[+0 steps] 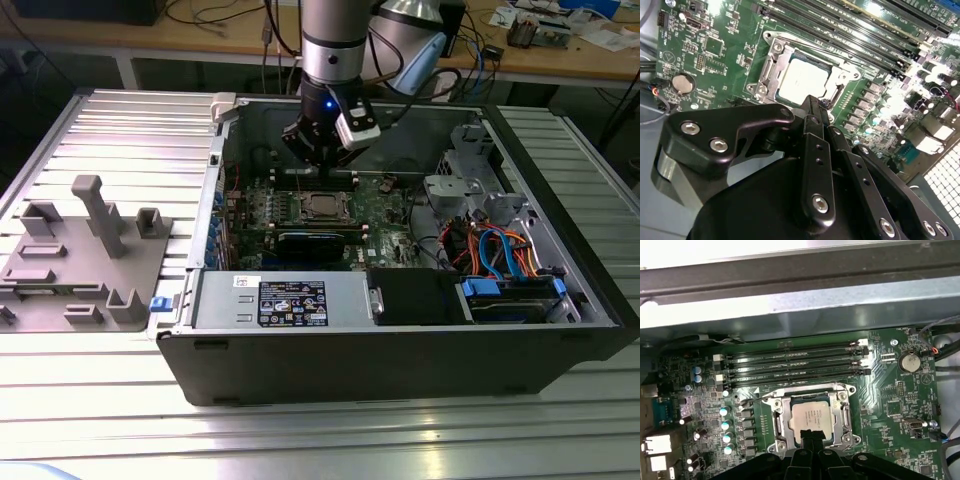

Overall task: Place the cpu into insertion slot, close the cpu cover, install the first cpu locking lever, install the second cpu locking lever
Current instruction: 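Install the first cpu locking lever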

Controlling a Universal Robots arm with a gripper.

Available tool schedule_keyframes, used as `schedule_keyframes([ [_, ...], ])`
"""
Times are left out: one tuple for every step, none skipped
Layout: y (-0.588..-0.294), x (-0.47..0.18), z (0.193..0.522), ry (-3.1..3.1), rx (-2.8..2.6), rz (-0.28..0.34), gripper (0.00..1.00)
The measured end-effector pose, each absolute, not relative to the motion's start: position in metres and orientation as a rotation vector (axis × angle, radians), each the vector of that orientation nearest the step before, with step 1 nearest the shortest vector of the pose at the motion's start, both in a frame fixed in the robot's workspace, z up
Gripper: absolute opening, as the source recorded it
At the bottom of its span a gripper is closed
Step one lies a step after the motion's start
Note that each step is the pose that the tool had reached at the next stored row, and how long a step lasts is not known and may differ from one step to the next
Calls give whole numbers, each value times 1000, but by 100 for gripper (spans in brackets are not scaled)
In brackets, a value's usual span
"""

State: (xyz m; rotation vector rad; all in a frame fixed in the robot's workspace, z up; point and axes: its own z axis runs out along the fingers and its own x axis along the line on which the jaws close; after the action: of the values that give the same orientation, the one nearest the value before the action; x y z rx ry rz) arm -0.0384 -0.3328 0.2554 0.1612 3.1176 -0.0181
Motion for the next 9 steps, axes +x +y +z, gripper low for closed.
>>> schedule_keyframes([
  [-333, -39, 255, 3118, 161, -18, 11],
  [-333, -39, 255, 3118, 161, -18, 11],
  [-333, -39, 255, 3118, 161, -18, 11],
  [-333, -39, 255, 3118, 161, -18, 11],
  [-333, -39, 255, 3118, 161, -18, 11],
  [-333, -40, 255, 3118, 161, -18, 11],
  [-333, -40, 255, 3118, 161, -18, 11],
  [-333, -40, 255, 3118, 161, -18, 11],
  [-333, -40, 255, 3118, 161, -18, 11],
])
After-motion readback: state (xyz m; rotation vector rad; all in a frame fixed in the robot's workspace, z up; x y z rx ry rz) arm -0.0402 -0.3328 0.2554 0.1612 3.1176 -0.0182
